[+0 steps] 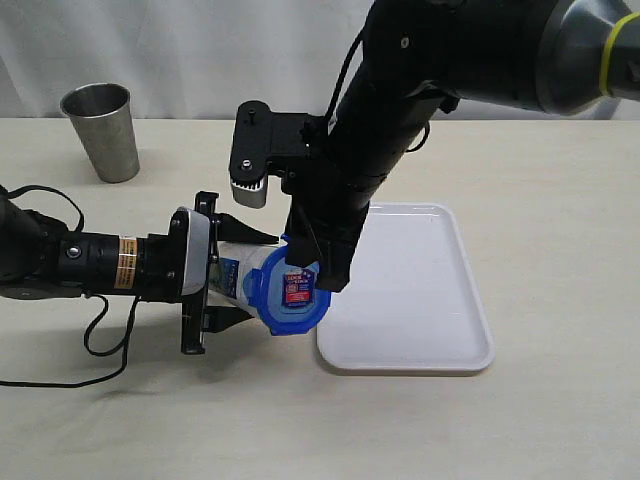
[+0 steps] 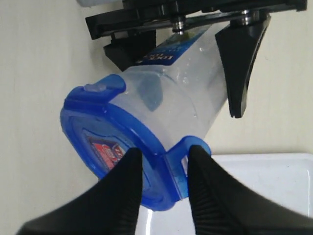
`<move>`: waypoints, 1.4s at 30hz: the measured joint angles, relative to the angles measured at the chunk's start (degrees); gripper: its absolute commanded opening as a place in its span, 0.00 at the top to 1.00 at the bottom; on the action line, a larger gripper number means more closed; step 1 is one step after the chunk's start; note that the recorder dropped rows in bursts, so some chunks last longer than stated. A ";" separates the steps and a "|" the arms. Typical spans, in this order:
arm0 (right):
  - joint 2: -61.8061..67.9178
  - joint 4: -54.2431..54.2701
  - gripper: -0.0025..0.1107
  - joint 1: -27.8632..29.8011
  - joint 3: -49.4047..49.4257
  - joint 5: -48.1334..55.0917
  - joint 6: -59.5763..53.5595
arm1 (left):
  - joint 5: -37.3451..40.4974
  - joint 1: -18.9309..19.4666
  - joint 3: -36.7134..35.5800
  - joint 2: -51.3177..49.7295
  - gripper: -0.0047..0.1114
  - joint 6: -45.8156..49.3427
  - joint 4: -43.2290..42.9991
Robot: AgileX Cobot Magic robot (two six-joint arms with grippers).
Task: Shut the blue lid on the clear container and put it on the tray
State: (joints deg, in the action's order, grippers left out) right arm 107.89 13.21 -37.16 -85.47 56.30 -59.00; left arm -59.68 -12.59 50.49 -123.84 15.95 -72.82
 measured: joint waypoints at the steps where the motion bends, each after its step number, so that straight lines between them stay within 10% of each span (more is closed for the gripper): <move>1: 0.15 -0.53 0.76 -0.40 0.00 0.00 0.12 | 0.00 0.11 0.00 0.00 0.96 -0.46 -0.11; 6: 0.79 -3.81 0.88 -2.07 -0.13 -0.23 1.23 | 0.10 0.34 0.00 0.00 0.96 -1.17 -0.22; 29: 2.18 -9.90 0.83 -4.44 -0.39 -1.46 5.69 | 1.45 0.46 0.00 0.00 0.96 -2.59 -0.61; 42: -11.09 -15.04 0.56 -5.40 0.78 -8.32 21.04 | -7.39 -0.06 0.39 0.37 0.96 -18.36 8.21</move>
State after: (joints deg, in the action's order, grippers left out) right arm 96.80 -1.83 -42.56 -84.68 47.99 -37.95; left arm -67.07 -12.65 50.88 -123.47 -2.41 -64.60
